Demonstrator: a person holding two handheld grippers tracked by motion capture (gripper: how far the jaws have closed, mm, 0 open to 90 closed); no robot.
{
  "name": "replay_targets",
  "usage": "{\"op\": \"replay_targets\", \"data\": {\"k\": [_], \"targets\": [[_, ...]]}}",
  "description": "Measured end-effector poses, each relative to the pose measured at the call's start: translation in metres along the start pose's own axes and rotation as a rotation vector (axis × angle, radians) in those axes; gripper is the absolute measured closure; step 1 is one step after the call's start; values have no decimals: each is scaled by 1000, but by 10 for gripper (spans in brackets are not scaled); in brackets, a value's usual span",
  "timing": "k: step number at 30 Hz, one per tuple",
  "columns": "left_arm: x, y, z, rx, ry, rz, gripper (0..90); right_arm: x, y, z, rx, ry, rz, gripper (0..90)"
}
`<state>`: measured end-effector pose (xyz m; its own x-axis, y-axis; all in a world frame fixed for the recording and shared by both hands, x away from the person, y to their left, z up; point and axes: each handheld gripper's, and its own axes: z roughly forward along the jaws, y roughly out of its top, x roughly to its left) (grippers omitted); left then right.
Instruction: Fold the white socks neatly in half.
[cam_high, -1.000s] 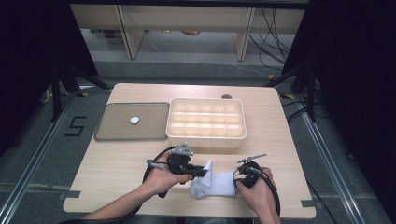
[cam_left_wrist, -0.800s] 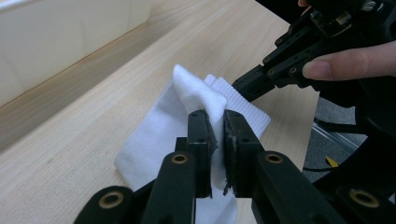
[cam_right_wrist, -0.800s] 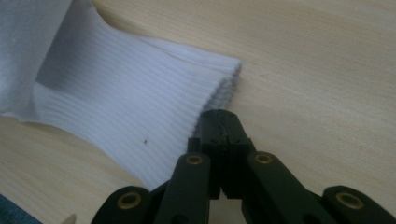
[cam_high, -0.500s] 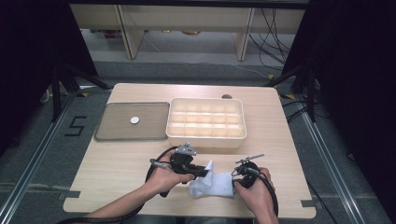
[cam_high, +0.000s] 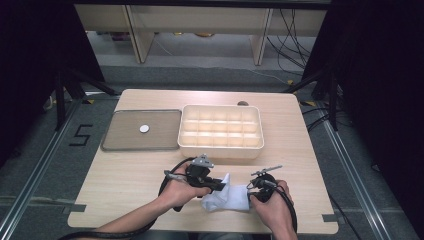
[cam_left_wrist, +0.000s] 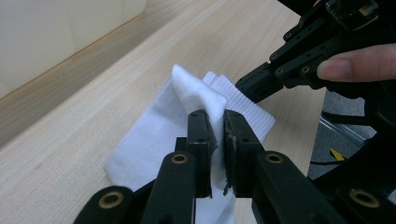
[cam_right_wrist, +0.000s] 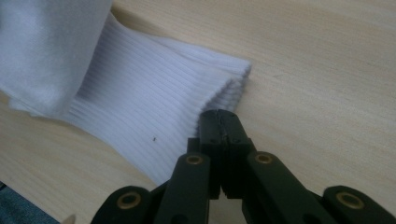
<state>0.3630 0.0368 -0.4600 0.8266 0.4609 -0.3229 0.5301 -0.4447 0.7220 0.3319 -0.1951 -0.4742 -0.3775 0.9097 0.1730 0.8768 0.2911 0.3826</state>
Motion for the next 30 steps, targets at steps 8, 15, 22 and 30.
{"op": "replay_targets", "data": {"k": [8, 15, 22, 30], "targets": [[-5, 3, 5, 9, -8, 8, 814, 3, 0, 2, 4, 3, -3, 896], [-9, 4, 12, 23, -18, 24, 814, 5, 0, 2, 14, 4, 15, 894], [-14, 5, 17, 39, -15, 36, 813, 5, -1, 2, 10, 21, 15, 892], [-15, 3, 26, 53, -3, 26, 810, 6, -1, 2, 18, 16, 30, 888]]}}
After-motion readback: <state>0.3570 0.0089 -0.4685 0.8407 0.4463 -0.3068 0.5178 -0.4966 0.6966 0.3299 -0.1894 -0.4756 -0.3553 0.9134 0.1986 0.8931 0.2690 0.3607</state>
